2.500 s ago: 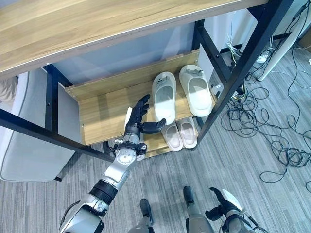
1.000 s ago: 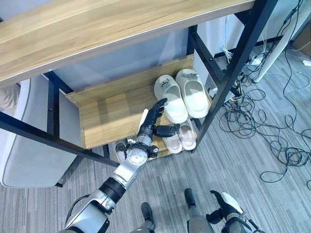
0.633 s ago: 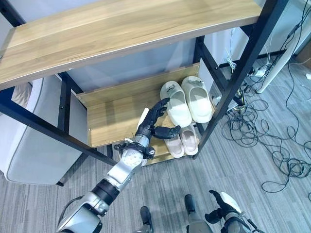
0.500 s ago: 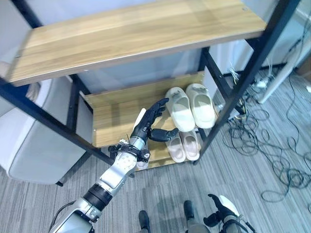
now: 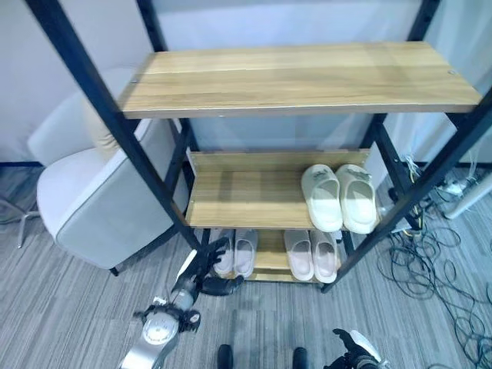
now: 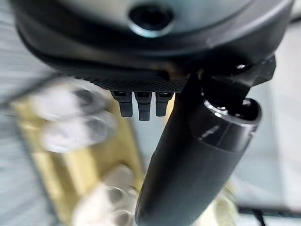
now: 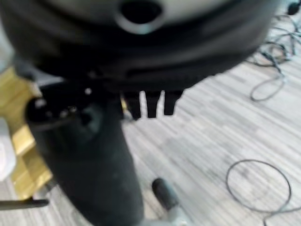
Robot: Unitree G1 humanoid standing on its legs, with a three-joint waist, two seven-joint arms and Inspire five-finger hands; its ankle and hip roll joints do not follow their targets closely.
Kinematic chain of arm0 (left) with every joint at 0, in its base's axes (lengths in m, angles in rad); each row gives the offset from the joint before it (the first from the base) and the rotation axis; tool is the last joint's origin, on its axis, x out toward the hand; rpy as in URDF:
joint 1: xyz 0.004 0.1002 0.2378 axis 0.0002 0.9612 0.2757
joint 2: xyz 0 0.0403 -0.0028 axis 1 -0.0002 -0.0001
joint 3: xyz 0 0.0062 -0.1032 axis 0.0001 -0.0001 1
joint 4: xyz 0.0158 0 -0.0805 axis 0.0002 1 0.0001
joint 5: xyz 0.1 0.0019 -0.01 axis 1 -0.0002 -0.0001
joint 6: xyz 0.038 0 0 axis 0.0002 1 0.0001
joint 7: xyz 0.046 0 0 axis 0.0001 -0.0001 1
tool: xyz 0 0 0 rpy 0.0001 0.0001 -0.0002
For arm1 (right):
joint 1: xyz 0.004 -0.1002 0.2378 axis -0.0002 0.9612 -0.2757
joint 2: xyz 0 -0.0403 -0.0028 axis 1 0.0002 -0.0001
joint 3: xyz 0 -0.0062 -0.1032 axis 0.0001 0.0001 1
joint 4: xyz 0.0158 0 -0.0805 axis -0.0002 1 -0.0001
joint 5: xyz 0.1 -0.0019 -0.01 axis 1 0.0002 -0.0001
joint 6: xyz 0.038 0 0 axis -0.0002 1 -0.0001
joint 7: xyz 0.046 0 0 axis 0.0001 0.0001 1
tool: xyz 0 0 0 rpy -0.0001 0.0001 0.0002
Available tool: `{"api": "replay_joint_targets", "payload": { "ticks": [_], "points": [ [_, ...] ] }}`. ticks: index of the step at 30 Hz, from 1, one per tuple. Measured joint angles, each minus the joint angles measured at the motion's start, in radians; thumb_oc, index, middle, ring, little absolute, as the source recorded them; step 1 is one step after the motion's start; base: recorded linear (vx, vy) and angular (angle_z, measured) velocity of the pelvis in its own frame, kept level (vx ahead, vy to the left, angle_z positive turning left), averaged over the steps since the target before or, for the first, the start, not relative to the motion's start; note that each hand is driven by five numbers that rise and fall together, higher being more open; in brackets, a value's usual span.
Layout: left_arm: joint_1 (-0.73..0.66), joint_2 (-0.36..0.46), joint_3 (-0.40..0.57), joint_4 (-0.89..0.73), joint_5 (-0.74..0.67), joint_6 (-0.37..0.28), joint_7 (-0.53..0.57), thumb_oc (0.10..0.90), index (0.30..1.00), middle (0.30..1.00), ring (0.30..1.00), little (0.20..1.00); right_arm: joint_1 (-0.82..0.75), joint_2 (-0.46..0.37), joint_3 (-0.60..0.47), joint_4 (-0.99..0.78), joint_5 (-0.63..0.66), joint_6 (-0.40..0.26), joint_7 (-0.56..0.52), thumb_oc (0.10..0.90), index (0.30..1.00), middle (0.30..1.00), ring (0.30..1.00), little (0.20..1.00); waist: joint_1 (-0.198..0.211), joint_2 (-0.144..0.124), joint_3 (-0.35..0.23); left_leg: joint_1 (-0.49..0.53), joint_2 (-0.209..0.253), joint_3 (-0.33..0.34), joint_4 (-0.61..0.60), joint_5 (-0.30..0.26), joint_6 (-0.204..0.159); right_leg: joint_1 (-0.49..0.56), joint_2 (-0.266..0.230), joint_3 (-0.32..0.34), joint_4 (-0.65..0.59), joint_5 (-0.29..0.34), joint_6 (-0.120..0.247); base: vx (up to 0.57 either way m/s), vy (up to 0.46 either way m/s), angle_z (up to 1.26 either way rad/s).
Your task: Arrange the slippers neatly on the shoe rack.
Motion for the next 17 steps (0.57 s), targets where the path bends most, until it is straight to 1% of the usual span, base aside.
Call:
{"api": "replay_joint_targets", "payload": {
  "ticks": [1, 2, 4, 8, 11, 13, 15, 17],
  "points": [
    [0.019, -0.001, 0.011, 0.025, 0.011, 0.008, -0.004, 0.8, 0.9, 0.9, 0.9, 0.9, 0.004, 0.006, -0.004, 0.007, 0.003, 0.002, 0.002, 0.8, 0.9, 0.9, 0.9, 0.9, 0.013, -0.005, -0.008, 0.001, 0.001, -0.004, 0.0, 0.0, 0.0, 0.003, 0.0, -0.004, 0.0, -0.001, -0.001, 0.0, 0.036, 0.22],
    [0.027, 0.002, 0.012, 0.038, 0.021, 0.011, -0.004, 0.8, 0.9, 0.9, 0.9, 0.9, 0.005, 0.01, -0.005, 0.011, 0.005, 0.002, 0.002, 0.8, 0.9, 0.9, 0.9, 0.9, 0.015, -0.008, -0.009, 0.001, 0.001, -0.009, 0.0, 0.001, -0.002, 0.004, 0.001, -0.008, 0.0, -0.002, -0.001, 0.0, 0.041, 0.2],
    [0.033, -0.004, 0.023, 0.12, 0.071, 0.013, -0.016, 0.8, 0.9, 0.9, 0.9, 0.9, 0.003, 0.027, -0.012, 0.039, 0.008, 0.001, 0.003, 0.8, 0.9, 0.9, 0.9, 0.9, 0.017, -0.018, -0.021, 0.002, 0.0, -0.024, 0.0, -0.001, -0.007, 0.016, 0.001, -0.025, 0.0, -0.005, -0.002, 0.01, 0.037, 0.2],
    [0.021, -0.034, 0.026, 0.372, 0.205, 0.031, -0.014, 0.8, 0.9, 0.9, 0.9, 0.9, 0.005, 0.041, -0.027, 0.057, 0.03, 0.0, 0.018, 0.8, 0.9, 0.9, 0.9, 0.9, 0.016, -0.044, -0.051, 0.005, -0.001, -0.043, 0.0, 0.0, -0.009, 0.029, 0.001, -0.044, 0.0, -0.011, -0.006, 0.01, 0.057, 0.14],
    [0.009, -0.069, 0.029, 0.552, 0.274, 0.04, 0.01, 0.8, 0.9, 0.9, 0.9, 0.9, 0.003, 0.057, -0.046, 0.105, 0.05, 0.001, 0.019, 0.8, 0.9, 0.9, 0.9, 0.9, 0.015, -0.063, -0.069, 0.006, 0.0, -0.047, -0.001, 0.0, -0.009, 0.03, 0.0, -0.049, 0.0, -0.016, -0.009, 0.0, 0.046, 0.05],
    [-0.014, -0.106, 0.036, 0.68, 0.297, 0.064, 0.028, 0.8, 0.9, 0.9, 0.9, 0.9, 0.002, 0.058, -0.048, 0.121, 0.054, 0.004, 0.019, 0.8, 0.9, 0.9, 0.9, 0.9, 0.014, -0.065, -0.072, 0.006, 0.0, -0.049, -0.001, 0.0, -0.009, 0.03, -0.002, -0.05, 0.0, -0.016, -0.009, 0.0, 0.041, 0.02],
    [-0.023, -0.123, 0.049, 0.729, 0.3, 0.062, 0.045, 0.8, 0.9, 0.9, 0.9, 0.9, 0.005, 0.058, -0.048, 0.128, 0.065, 0.003, 0.018, 0.8, 0.9, 0.9, 0.9, 0.9, 0.012, -0.065, -0.072, 0.005, 0.0, -0.049, -0.001, 0.001, -0.01, 0.03, -0.002, -0.051, 0.0, -0.016, -0.01, 0.0, 0.0, 0.0],
    [-0.062, -0.142, 0.056, 0.809, 0.316, 0.063, 0.07, 0.8, 0.9, 0.9, 0.9, 0.9, -0.003, 0.058, -0.048, 0.157, 0.077, 0.004, 0.018, 0.8, 0.9, 0.9, 0.9, 0.9, 0.012, -0.062, -0.074, 0.005, 0.001, -0.049, -0.001, 0.001, -0.011, 0.031, -0.002, -0.052, 0.0, -0.016, -0.01, 0.01, 0.022, 0.01]
  ]
}}
